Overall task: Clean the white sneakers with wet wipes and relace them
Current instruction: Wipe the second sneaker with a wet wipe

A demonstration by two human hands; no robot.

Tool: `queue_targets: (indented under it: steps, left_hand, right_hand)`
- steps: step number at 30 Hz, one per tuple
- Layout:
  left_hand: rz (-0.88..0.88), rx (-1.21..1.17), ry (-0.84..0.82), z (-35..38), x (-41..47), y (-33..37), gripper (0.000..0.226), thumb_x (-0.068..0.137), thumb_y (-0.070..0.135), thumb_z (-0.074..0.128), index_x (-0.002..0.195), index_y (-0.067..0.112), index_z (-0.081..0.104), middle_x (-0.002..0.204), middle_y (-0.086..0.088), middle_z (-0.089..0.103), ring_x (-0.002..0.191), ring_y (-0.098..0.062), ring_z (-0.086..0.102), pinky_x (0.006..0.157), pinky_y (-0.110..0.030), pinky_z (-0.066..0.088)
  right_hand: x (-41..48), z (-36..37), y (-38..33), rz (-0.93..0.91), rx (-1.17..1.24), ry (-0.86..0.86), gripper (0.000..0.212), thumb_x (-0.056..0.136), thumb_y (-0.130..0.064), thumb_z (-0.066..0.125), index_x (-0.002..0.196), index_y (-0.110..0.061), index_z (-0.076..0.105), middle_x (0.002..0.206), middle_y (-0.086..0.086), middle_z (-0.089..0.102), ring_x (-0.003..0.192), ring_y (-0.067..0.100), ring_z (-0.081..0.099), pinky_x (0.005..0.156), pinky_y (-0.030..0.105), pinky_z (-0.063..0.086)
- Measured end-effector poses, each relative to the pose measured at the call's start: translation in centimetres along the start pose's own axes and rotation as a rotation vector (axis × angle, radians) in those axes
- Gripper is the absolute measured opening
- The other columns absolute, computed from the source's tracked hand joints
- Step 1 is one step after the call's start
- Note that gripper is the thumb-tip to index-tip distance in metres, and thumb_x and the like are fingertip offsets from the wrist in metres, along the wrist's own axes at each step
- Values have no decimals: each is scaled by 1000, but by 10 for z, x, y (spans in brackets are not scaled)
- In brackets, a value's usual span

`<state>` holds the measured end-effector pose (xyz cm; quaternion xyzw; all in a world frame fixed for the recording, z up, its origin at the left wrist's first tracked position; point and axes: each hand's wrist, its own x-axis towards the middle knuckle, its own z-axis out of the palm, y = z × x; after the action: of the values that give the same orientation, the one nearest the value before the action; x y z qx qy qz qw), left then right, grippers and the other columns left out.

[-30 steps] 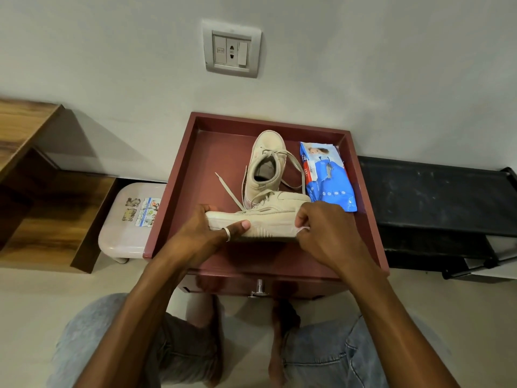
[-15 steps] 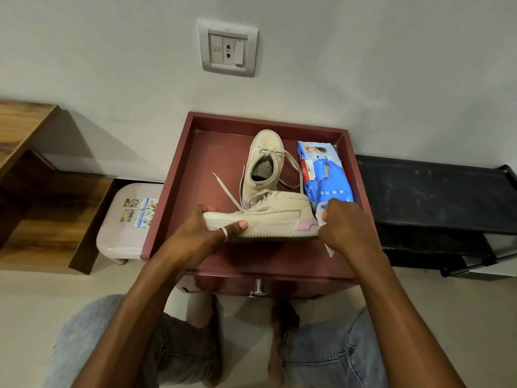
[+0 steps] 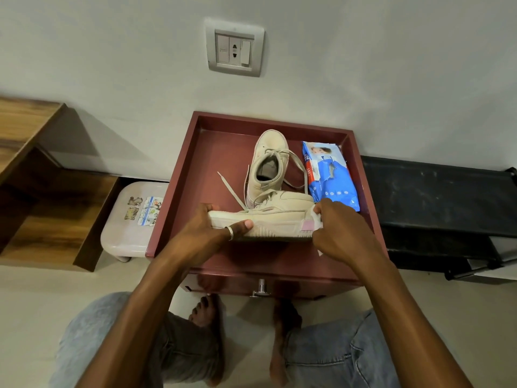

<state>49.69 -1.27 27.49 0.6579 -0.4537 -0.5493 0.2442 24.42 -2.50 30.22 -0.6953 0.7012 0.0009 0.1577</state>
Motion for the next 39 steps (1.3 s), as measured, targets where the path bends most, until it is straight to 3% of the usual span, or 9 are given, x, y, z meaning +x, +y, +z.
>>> queue_targets:
  steps: [4, 8, 13, 18, 21, 26, 29, 34, 39]
  left_hand:
    - [5, -4, 8, 0, 1, -1, 75, 68, 58, 83, 124, 24, 46, 111, -6, 66, 99, -25, 68, 88, -48, 59]
    - [6, -15, 11, 2, 0, 1, 69, 74, 53, 83, 125, 23, 47, 110, -6, 66, 93, -21, 66, 84, -42, 59]
    - [0, -21, -8, -1, 1, -1, 83, 60, 64, 88, 121, 26, 46, 111, -7, 67, 102, -26, 68, 90, -47, 59]
    - [0, -14, -23, -2, 1, -3, 85, 59, 65, 87, 123, 26, 46, 113, -6, 66, 105, -27, 68, 92, -45, 60]
    - [-1, -9, -38, -4, 2, -4, 93, 48, 70, 83, 123, 27, 47, 113, -4, 67, 105, -25, 68, 93, -46, 59]
    - [28, 56, -27, -7, 3, -5, 90, 54, 65, 84, 124, 25, 45, 110, 3, 64, 98, -15, 65, 82, -31, 57]
    - [36, 123, -18, -12, 6, -5, 85, 56, 67, 84, 121, 23, 50, 108, 4, 66, 96, -15, 66, 75, -29, 55]
    - [52, 251, -105, -23, 13, -10, 103, 36, 89, 74, 117, 29, 52, 110, 3, 68, 99, -16, 68, 86, -39, 61]
    - [52, 272, -168, -22, 15, -3, 113, 19, 85, 78, 113, 31, 48, 113, 2, 63, 101, -14, 64, 84, -33, 59]
  right_hand:
    - [-1, 3, 0, -6, 16, 11, 41, 86, -19, 67, 124, -14, 52, 123, 6, 52, 104, 22, 57, 79, 32, 54]
    - [11, -1, 11, 80, -10, 34, 26, 89, -20, 63, 113, -11, 60, 109, 8, 64, 95, 20, 62, 70, 26, 49]
    - [2, 9, -1, -4, 7, 114, 30, 89, -20, 65, 117, -11, 60, 111, 8, 64, 99, 21, 62, 78, 28, 54]
    - [10, 8, 12, 142, -10, 34, 22, 89, -15, 63, 109, -8, 62, 105, 12, 64, 83, 20, 57, 64, 27, 45]
    - [6, 10, 8, 134, -34, 52, 20, 90, -12, 60, 109, -6, 60, 106, 14, 63, 89, 26, 60, 69, 30, 47]
    - [-4, 14, 11, 76, -5, 104, 26, 89, -12, 64, 114, -11, 60, 112, 6, 61, 92, 15, 56, 64, 18, 38]
    - [-2, 19, 18, 73, 72, 121, 18, 84, -6, 65, 102, -10, 63, 103, 5, 64, 80, 10, 49, 57, 17, 38]
    - [2, 23, 27, 23, 251, 151, 10, 83, -11, 69, 90, -17, 63, 91, -4, 65, 75, 5, 53, 55, 10, 34]
    - [3, 20, 32, 99, 465, 52, 6, 84, -19, 68, 86, -20, 62, 83, -10, 66, 78, 6, 61, 64, 23, 50]
